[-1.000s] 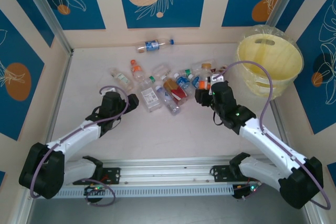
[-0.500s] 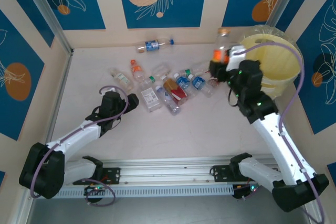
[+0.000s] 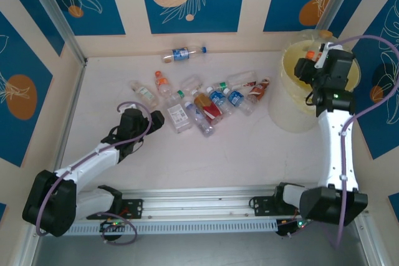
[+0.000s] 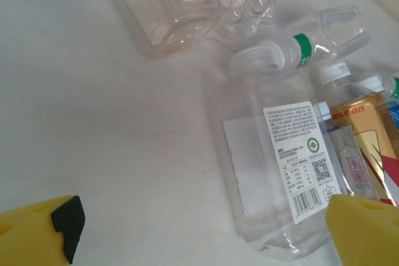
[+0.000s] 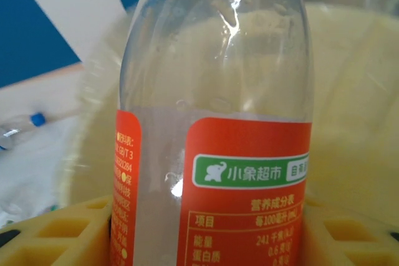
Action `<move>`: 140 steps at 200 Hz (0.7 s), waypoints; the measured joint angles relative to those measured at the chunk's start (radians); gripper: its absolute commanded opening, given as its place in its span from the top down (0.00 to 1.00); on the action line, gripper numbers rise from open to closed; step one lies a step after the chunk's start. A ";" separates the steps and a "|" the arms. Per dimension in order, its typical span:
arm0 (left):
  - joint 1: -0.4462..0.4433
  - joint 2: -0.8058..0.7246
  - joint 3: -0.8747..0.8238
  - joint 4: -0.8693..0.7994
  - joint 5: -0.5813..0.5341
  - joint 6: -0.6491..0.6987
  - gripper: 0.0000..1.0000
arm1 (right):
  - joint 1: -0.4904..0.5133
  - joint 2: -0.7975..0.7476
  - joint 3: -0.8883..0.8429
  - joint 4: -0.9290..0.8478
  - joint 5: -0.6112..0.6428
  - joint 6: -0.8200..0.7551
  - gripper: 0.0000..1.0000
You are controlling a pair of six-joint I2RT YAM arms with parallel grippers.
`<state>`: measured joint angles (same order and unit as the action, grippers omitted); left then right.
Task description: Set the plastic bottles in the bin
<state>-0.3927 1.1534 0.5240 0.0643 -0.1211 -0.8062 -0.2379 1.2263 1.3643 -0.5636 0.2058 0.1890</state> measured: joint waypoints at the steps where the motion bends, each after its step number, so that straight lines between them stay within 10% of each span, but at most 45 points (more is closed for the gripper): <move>1: 0.000 0.000 0.000 0.000 0.000 0.000 0.00 | -0.003 0.004 0.001 -0.002 -0.003 0.000 0.46; 140: 0.005 0.020 0.040 -0.028 0.008 0.000 0.00 | -0.103 0.198 0.100 -0.172 0.161 -0.064 0.36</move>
<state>-0.3878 1.1732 0.5640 0.0364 -0.1127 -0.8059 -0.3405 1.4246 1.4643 -0.7353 0.3668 0.1253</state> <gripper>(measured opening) 0.999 0.609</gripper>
